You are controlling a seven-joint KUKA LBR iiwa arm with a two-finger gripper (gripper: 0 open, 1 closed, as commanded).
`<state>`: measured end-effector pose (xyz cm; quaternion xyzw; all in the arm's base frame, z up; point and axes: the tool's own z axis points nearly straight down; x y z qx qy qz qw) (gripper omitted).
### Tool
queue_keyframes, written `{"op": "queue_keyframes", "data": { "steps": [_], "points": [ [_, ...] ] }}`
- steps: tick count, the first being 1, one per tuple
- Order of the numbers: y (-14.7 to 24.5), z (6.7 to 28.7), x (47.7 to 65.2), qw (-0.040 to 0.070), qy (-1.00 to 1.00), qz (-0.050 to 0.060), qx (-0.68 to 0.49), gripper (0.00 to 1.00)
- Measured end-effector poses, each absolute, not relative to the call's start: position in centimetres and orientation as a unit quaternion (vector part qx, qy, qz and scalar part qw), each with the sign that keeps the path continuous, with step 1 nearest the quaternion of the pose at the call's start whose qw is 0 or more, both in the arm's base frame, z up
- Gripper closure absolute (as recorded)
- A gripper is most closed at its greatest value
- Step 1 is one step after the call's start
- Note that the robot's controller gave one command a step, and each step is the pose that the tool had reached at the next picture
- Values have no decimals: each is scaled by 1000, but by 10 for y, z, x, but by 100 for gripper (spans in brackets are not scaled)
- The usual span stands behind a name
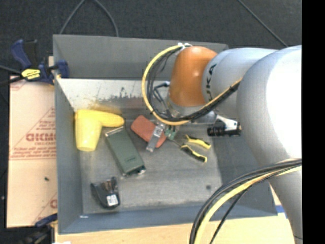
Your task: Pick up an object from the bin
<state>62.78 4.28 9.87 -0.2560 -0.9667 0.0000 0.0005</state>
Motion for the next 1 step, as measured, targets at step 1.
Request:
{"op": "queue_keyframes", "data": {
  "steps": [1],
  "points": [
    [43, 132, 630, -2, -967, -1, -255, 100]
  ]
}}
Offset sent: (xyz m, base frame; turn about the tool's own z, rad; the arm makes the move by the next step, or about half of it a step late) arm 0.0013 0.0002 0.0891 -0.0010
